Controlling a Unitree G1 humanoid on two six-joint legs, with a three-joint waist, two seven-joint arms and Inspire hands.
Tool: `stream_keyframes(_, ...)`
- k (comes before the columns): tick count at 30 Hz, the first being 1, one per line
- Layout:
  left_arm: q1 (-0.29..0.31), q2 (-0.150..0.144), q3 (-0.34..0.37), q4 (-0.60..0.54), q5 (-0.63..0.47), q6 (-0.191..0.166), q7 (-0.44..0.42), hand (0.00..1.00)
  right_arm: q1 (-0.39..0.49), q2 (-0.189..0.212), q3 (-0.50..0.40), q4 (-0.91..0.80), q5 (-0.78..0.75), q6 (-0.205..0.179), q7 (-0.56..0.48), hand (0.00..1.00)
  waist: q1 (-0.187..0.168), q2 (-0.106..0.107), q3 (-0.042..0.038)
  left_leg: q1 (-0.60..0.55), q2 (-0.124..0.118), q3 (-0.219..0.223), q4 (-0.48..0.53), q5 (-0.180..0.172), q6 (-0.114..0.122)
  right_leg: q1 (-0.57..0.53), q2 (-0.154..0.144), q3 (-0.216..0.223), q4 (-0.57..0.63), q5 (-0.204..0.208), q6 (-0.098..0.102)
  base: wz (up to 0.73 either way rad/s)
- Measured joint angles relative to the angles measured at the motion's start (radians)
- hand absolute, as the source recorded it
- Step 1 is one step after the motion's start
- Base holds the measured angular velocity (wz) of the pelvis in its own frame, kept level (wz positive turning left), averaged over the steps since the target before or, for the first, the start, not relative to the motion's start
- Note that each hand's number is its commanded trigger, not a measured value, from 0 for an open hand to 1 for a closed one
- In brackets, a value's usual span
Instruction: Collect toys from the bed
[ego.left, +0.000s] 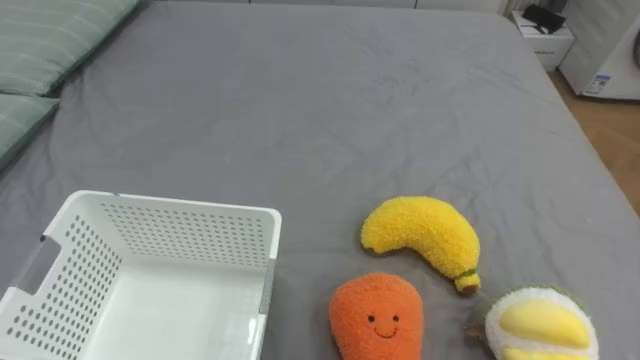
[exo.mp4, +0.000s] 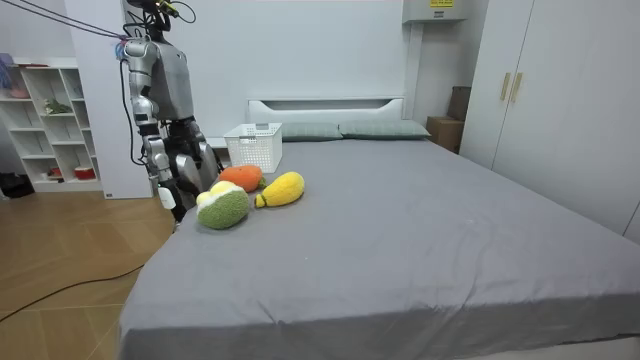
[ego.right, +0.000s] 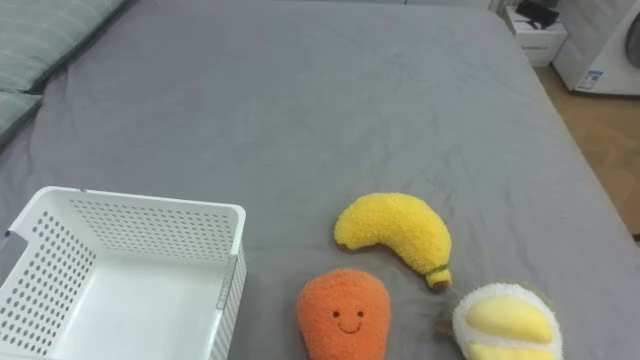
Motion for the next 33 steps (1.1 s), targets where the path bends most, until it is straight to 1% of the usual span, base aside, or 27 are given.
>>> stream_keyframes(4, -0.001, 0.000, 0.000, 0.000, 0.002, 0.000, 0.002, 0.00, -0.002, 0.000, 0.001, 0.000, 0.000, 0.000, 0.000, 0.00, 0.004, 0.000, 0.0002, 0.000, 0.002, 0.013, 0.000, 0.000, 0.000, -0.006, 0.002, 0.010, 0.002, 0.000, -0.001, -0.07)
stream_keyframes(5, -0.001, 0.000, 0.000, 0.000, 0.003, 0.000, 0.005, 0.00, -0.005, 0.000, 0.000, 0.000, -0.009, 0.000, 0.000, 0.00, 0.003, 0.000, 0.0004, 0.000, 0.004, 0.020, 0.000, 0.000, 0.000, -0.011, 0.004, 0.019, 0.002, 0.002, -0.001, -0.15)
stream_keyframes(8, -0.002, 0.000, 0.000, -0.003, 0.009, 0.000, 0.009, 0.00, -0.011, 0.000, -0.006, 0.000, -0.039, 0.000, 0.000, 0.00, -0.006, -0.001, 0.0007, -0.001, 0.003, 0.022, -0.006, 0.000, 0.000, -0.013, 0.005, 0.021, 0.002, 0.003, -0.001, -0.05)
stream_keyframes(14, -0.004, 0.000, -0.006, -0.005, -0.001, 0.007, 0.009, 0.00, -0.014, 0.002, -0.007, 0.000, -0.039, 0.000, -0.002, 0.00, -0.024, 0.000, 0.0005, 0.001, 0.003, 0.026, -0.009, 0.000, 0.000, -0.016, 0.005, 0.026, 0.001, 0.003, 0.000, -0.01)
stream_keyframes(19, -0.003, 0.001, -0.009, -0.004, -0.002, 0.011, -0.001, 0.00, -0.009, 0.004, -0.018, -0.001, -0.039, 0.000, -0.010, 0.00, -0.027, -0.003, -0.0004, 0.007, 0.003, 0.029, -0.011, 0.000, 0.000, -0.014, 0.007, 0.039, 0.001, 0.003, 0.000, -0.04)
stream_keyframes(22, -0.003, 0.003, 0.012, 0.001, -0.002, 0.021, -0.003, 0.00, 0.000, 0.007, -0.050, 0.009, -0.024, 0.002, -0.014, 0.00, -0.027, -0.003, -0.0005, 0.018, 0.003, 0.032, -0.022, 0.000, 0.000, -0.008, 0.008, 0.044, 0.001, 0.003, 0.000, -0.05)
stream_keyframes(25, 0.008, 0.006, 0.025, 0.002, 0.003, 0.026, -0.003, 0.00, 0.005, 0.007, -0.089, 0.033, -0.021, 0.003, -0.044, 0.00, -0.030, -0.006, -0.0008, 0.022, 0.004, 0.036, -0.026, 0.000, 0.000, -0.008, 0.009, 0.048, 0.001, 0.003, 0.000, -0.03)
stream_keyframes(27, 0.014, 0.007, 0.063, 0.002, 0.008, 0.036, -0.013, 0.00, 0.024, 0.006, -0.149, 0.040, -0.011, 0.006, -0.056, 0.00, -0.030, -0.010, -0.0007, 0.028, 0.005, 0.042, -0.026, 0.000, -0.001, -0.007, 0.010, 0.053, 0.001, 0.003, 0.000, -0.07)
stream_keyframes(28, 0.016, 0.008, 0.075, 0.002, 0.008, 0.038, -0.017, 0.00, 0.028, 0.006, -0.165, 0.040, -0.003, 0.007, -0.060, 0.00, -0.032, -0.011, -0.0010, 0.029, 0.006, 0.043, -0.026, 0.000, -0.001, -0.007, 0.011, 0.055, 0.001, 0.003, -0.001, -0.06)
stream_keyframes(30, 0.027, 0.014, 0.127, 0.001, 0.009, 0.042, -0.021, 0.00, 0.042, 0.006, -0.214, 0.039, 0.021, 0.008, -0.077, 0.00, -0.053, -0.020, -0.0004, 0.029, 0.007, 0.046, -0.026, -0.001, -0.001, -0.007, 0.012, 0.056, 0.001, 0.003, -0.001, -0.04)
stream_keyframes(31, 0.029, 0.016, 0.138, 0.001, 0.009, 0.043, -0.021, 0.00, 0.045, 0.005, -0.223, 0.039, 0.023, 0.008, -0.080, 0.00, -0.054, -0.023, -0.0006, 0.030, 0.007, 0.049, -0.026, -0.001, -0.001, -0.008, 0.013, 0.059, 0.002, 0.003, -0.001, -0.10)
stream_keyframes(33, 0.030, 0.018, 0.180, 0.003, 0.025, 0.047, -0.020, 0.00, 0.058, 0.006, -0.276, 0.043, 0.045, 0.009, -0.092, 0.00, -0.064, -0.031, -0.0019, 0.033, 0.007, 0.053, -0.025, -0.002, -0.003, -0.007, 0.014, 0.065, 0.002, 0.003, -0.001, -0.08)
